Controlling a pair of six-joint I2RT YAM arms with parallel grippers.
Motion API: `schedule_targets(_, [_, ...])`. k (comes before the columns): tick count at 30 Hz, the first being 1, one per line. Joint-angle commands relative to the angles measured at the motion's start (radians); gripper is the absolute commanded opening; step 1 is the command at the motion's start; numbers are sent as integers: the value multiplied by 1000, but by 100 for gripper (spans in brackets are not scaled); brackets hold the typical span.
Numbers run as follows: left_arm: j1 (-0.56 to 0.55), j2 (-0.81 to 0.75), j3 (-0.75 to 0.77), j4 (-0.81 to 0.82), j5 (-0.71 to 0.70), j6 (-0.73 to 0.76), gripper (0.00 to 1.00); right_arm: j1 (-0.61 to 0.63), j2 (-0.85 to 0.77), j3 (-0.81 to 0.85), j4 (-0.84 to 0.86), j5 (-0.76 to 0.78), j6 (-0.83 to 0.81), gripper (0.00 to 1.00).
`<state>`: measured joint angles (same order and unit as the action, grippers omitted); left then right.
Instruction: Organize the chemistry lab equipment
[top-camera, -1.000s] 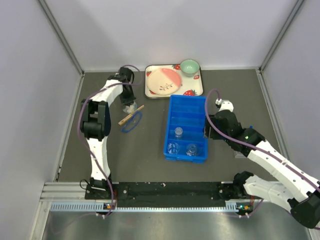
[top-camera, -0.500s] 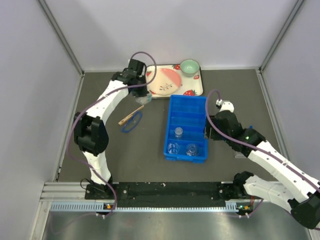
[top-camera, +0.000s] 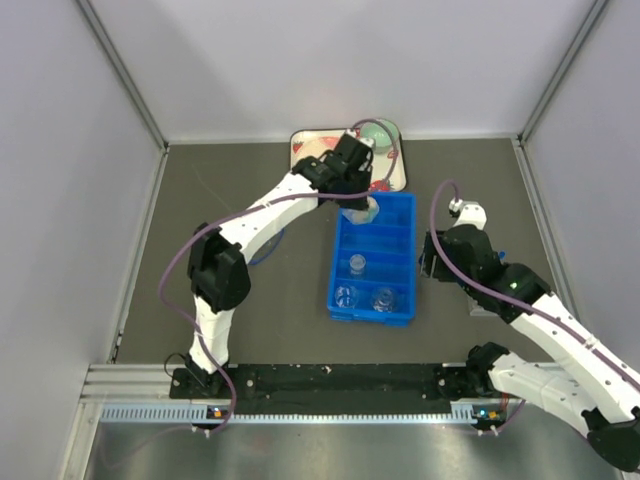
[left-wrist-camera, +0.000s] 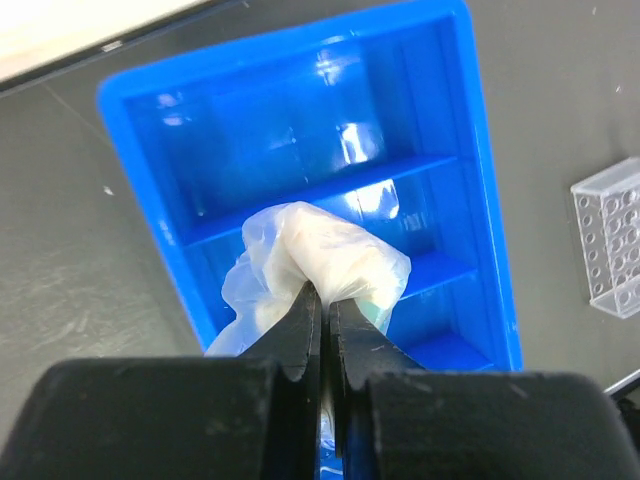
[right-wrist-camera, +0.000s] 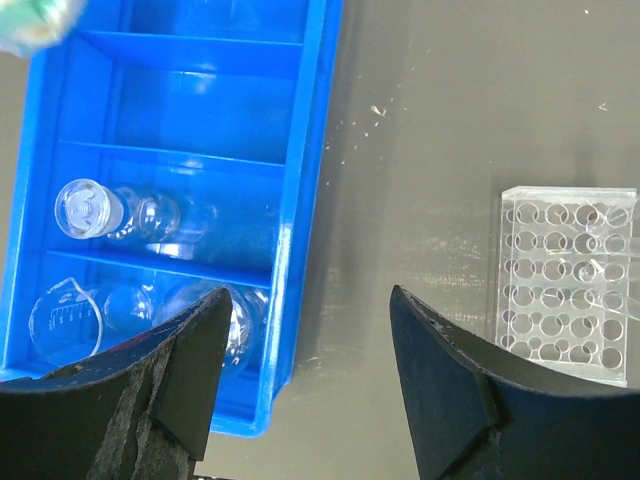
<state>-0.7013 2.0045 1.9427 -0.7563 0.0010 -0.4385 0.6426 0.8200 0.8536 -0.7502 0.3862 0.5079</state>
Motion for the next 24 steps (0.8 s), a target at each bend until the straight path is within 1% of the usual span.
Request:
schedule_targets(1, [-49,60,25,41,37,20,0,-8,-30,47,-21,43,11,65])
schedule_targets(3, [-81,89,32,43,30,29,0,-8,-33,44,-24,45,12,65])
schedule_targets(7, [-109,134,42,51,33,27,0,-8,-36,36,-28,46,14,65])
schedule_targets(21, [-125,234,47,98,8,43,0,-9,-56,24,-49,54,11,66])
schedule_targets(22, [-127,237,47,104,-24,43,0,-8,-56,24,-49,54,11,65])
schedule_targets(24, [-125,246,48,118,-44,43,0,-9,-58,21,-49,54,11,66])
